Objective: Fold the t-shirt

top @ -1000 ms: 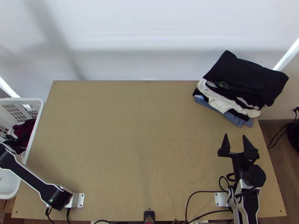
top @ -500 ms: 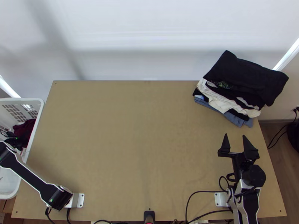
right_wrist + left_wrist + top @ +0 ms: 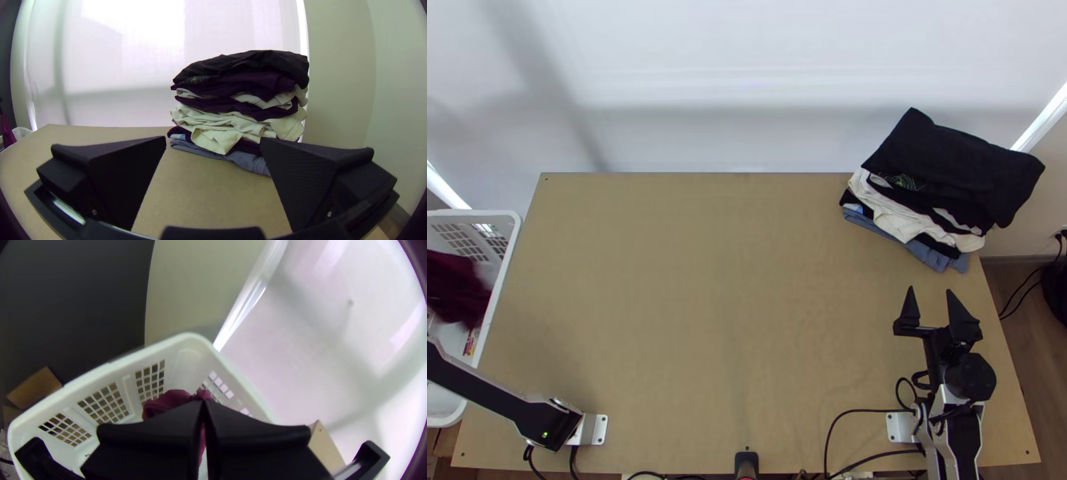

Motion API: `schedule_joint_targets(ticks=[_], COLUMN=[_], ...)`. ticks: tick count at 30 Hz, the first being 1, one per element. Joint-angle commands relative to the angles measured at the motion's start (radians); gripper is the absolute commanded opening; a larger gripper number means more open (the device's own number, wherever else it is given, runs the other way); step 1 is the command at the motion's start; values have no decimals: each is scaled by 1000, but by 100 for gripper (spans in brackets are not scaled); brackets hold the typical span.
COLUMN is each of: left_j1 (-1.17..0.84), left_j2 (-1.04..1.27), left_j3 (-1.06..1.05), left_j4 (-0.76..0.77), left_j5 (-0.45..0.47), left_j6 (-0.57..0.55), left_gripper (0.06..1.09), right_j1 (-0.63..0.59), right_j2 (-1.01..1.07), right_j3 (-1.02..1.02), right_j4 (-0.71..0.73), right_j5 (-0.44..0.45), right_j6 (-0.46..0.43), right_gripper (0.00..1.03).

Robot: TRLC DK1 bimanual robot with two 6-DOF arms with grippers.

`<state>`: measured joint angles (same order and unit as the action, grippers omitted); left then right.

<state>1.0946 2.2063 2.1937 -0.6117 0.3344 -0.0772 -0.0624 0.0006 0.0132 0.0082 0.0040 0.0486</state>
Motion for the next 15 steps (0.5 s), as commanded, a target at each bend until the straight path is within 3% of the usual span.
schedule_joint_targets(ticks=[1, 15], left_j1=[10, -27], left_j2=[-149, -579], left_j3=[0, -6], left_j4=[-5, -48], left_j5=[28, 123], left_j6=[-61, -190], left_gripper=[9, 9], right_j1=[-5, -5], right_j2=[-2, -2], right_j3=[-4, -4], right_j4=[-20, -20], right_j5=[8, 8], right_j6=[4, 4], right_gripper=[99, 99])
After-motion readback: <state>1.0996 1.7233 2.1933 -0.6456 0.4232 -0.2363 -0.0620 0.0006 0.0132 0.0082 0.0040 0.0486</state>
